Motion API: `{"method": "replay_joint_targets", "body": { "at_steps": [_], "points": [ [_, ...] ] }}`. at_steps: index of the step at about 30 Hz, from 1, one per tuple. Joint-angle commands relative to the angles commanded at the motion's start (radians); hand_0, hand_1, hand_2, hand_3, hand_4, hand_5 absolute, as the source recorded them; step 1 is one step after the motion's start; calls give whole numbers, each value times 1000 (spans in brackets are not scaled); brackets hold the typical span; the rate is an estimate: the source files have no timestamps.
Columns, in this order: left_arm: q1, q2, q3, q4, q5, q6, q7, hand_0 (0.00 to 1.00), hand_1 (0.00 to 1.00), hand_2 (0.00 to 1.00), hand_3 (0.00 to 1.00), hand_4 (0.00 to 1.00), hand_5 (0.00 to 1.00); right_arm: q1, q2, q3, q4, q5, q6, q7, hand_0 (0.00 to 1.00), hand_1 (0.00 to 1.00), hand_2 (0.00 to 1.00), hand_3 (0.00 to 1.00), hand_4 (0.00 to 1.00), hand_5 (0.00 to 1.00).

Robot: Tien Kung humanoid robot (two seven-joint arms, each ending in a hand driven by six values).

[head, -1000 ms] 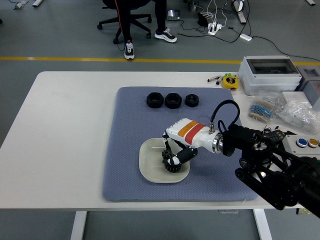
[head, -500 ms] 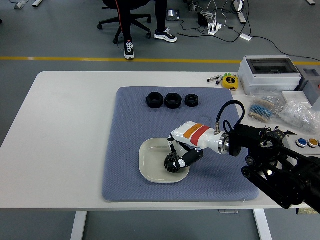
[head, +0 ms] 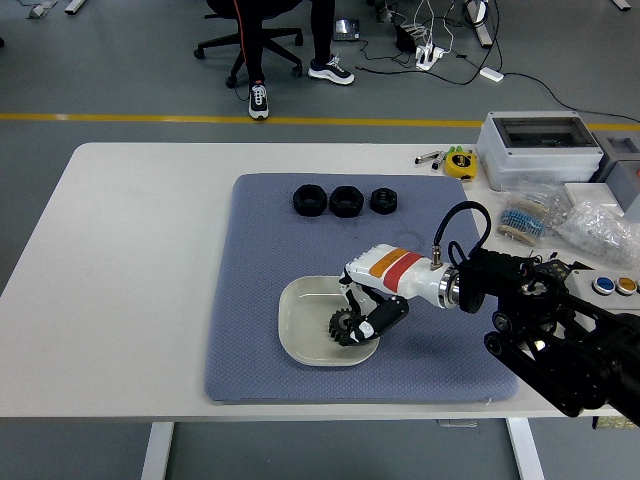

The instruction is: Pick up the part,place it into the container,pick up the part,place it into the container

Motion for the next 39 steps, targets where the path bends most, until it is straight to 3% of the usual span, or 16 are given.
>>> {"method": "replay_joint_targets", "body": {
  "at_steps": [9,15,17,18,22,24,28,30,33,35,36,39],
  "points": [
    [3,1,-9,1,12,-2,2,706,667,660,561,639,585,10,-14,29,78,2,-1,-1,8,26,132,327,998,580],
    [3,1,-9,1,11,-2,1,705,666,659,562,637,582,13,-19,59,120,9,-42,-6,14,25,131,328,998,568],
    [3,1,-8,2,10,-2,1,705,666,659,562,637,582,9,-23,78,124,22,-88,-15,14,25,131,328,998,568],
    [3,1,-8,2,9,-2,1,705,666,660,562,636,581,5,-25,87,123,27,-114,-16,2,2,101,287,849,383],
    [3,2,-1,1,-1,-1,0,705,666,660,562,636,581,-25,-36,145,113,33,-231,-23,2,2,101,287,849,383],
    [3,1,1,1,-4,-1,-1,706,666,659,562,635,581,-43,-46,181,104,25,-266,-30,2,2,64,228,813,347],
    [2,1,2,2,-5,-1,-2,706,666,659,562,635,581,-73,-80,248,71,60,-292,-37,2,2,64,228,813,347],
    [2,1,2,2,-5,-1,-2,707,668,660,562,633,577,-85,-95,270,59,69,-290,-34,2,8,121,257,811,347],
    [1,0,6,3,-12,1,-5,707,668,660,562,633,577,-123,-135,323,33,109,-288,-25,2,8,121,257,811,347],
    [2,0,9,4,-17,1,-7,707,668,660,562,633,577,-148,-153,347,6,166,-295,-21,2,8,121,257,811,347],
    [3,0,11,4,-19,2,-9,708,673,659,561,633,578,-158,-158,351,-11,206,-298,-20,36,91,205,313,837,319],
    [4,-3,8,5,-17,4,-10,708,673,659,561,633,578,-201,-170,352,-56,329,-311,-38,36,91,205,313,837,319]
  ]
}}
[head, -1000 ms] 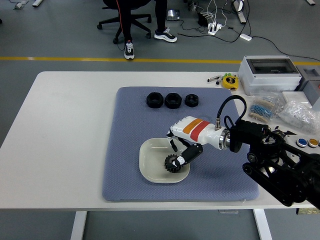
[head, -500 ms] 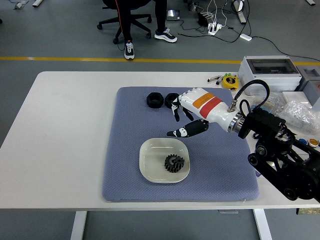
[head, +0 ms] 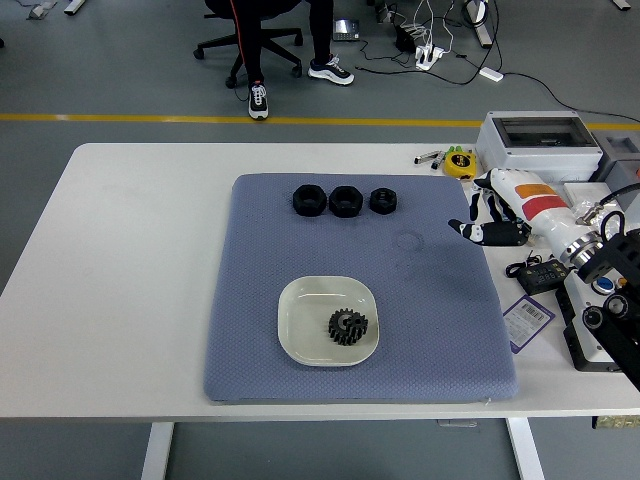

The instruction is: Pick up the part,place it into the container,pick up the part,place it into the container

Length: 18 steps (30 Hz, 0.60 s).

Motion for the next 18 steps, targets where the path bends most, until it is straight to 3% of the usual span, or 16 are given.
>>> {"method": "replay_joint_targets", "body": {
  "at_steps": [2,3,8,9,14,15,18],
  "points": [
    [0,-1,3,0,-3,0,-1,708,673,659,561,633,578,-32,-2,5,-1,85,-19,-22,36,91,205,313,837,319],
    [1,-2,2,0,-3,0,-2,707,673,657,561,633,579,-52,-2,14,7,130,-31,-33,87,153,250,371,856,302],
    [3,-7,6,0,-4,0,-4,707,673,657,561,633,579,-135,-16,78,87,338,-71,-64,87,153,250,371,856,302],
    [3,-8,5,0,-2,0,-4,705,672,657,561,632,580,-146,-21,92,105,377,-72,-67,123,205,320,416,871,304],
    [5,-11,-3,0,12,-3,-3,705,672,657,561,632,580,-214,-38,160,207,592,-56,-84,123,205,320,416,871,304],
    [5,-11,-5,0,16,-4,-3,706,670,654,561,633,581,-237,-32,181,231,631,-48,-91,198,337,465,463,869,339],
    [6,-11,-3,1,15,-4,-4,706,670,654,561,633,581,-290,-2,230,275,753,-12,-109,198,337,465,463,869,339]
  ]
}}
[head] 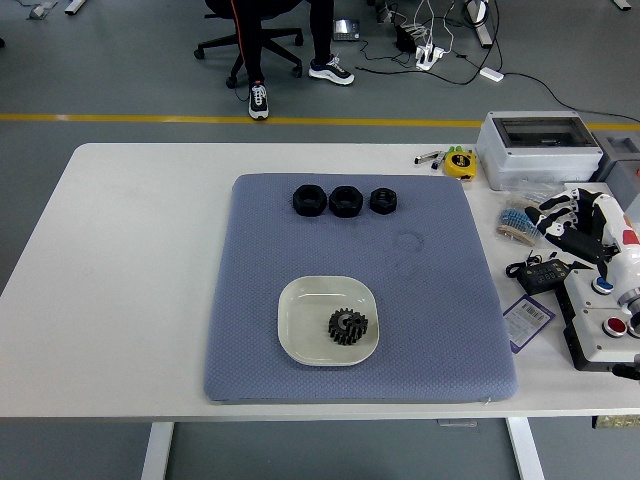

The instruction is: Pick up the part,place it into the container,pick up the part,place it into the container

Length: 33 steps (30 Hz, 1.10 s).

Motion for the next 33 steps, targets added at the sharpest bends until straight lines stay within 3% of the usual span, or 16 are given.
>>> {"method": "replay_joint_targets", "body": {
  "at_steps": [2,3,8,14,15,26,33],
  "points": [
    [1,-1,-1,0,0,1,0,706,670,654,561,633,581,-31,25,31,16,15,22,-10,198,337,465,463,869,339],
    [1,-1,-1,0,0,1,0,706,673,653,561,633,580,-38,32,39,19,10,28,-12,275,401,531,495,839,460],
    [2,1,0,0,3,-2,-1,706,673,653,561,633,580,-72,61,73,29,-26,49,-22,275,401,531,495,839,460],
    [-1,4,6,0,-5,-2,-3,706,669,652,562,633,580,-70,65,87,32,-45,58,-18,302,414,552,510,862,492],
    [-2,4,7,0,-7,-2,-4,706,666,653,561,632,580,-69,65,87,32,-44,60,-17,321,420,580,520,895,544],
    [-14,4,16,2,-25,2,-8,706,666,653,561,633,583,-68,67,92,39,-43,68,-17,340,426,602,524,914,567],
    [-15,3,13,2,-24,2,-8,707,667,651,561,633,582,-66,70,87,39,-35,71,-13,415,466,657,541,919,563]
  ]
}}
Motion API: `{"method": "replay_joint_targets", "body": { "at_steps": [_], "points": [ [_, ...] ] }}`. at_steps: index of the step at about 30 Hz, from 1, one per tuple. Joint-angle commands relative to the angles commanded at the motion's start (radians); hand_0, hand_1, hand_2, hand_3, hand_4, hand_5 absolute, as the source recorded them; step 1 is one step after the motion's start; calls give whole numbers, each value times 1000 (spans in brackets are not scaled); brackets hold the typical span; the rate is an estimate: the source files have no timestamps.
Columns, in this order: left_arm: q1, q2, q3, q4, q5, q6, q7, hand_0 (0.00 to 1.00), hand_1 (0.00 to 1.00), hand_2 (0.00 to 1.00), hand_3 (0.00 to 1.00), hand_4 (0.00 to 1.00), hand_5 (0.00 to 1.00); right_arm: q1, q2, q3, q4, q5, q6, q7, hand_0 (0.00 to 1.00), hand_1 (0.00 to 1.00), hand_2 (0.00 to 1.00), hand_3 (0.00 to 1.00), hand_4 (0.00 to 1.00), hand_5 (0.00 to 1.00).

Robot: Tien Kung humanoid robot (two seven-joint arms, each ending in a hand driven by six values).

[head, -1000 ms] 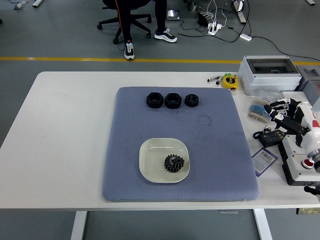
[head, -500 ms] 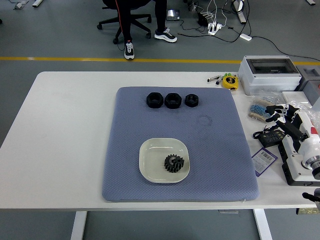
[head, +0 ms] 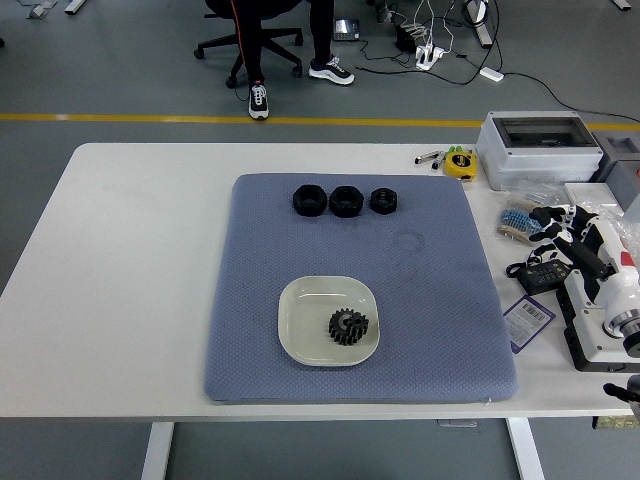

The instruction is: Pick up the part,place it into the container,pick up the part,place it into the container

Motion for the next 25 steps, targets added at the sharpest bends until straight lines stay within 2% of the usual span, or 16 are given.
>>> {"method": "replay_joint_targets", "body": {
  "at_steps": [5,6,7,11,12,15,17,18,25],
  "points": [
    [1,1,-1,0,2,-2,0,707,667,651,561,633,582,-2,-1,0,-3,3,-3,4,415,466,657,541,919,563],
    [1,1,0,0,2,-2,0,707,666,651,561,632,582,-2,-1,0,-3,6,-4,5,462,498,677,558,934,579],
    [1,1,0,0,2,-2,0,707,666,651,561,632,582,-3,-1,0,-3,18,-4,5,462,498,677,558,934,579],
    [0,1,-4,-1,10,-4,2,707,666,651,561,632,582,-5,1,-3,-1,96,-1,5,462,498,677,558,934,579],
    [0,1,-4,-1,10,-4,2,706,666,651,561,633,582,-6,1,-3,0,109,-1,5,509,513,683,569,947,607],
    [0,1,-4,-1,8,-4,2,706,666,651,561,633,582,-9,2,-6,4,180,3,5,509,513,683,569,947,607],
    [0,1,-4,-1,6,-4,3,706,666,651,561,633,582,-11,4,-8,6,238,19,5,509,513,683,569,947,607],
    [0,1,-3,-1,6,-4,3,706,664,651,561,633,584,-11,5,-9,7,258,28,5,670,658,754,647,998,695],
    [1,1,-6,-1,10,-5,3,706,664,651,561,633,584,-10,6,-10,9,316,78,12,670,658,754,647,998,695]
  ]
}}
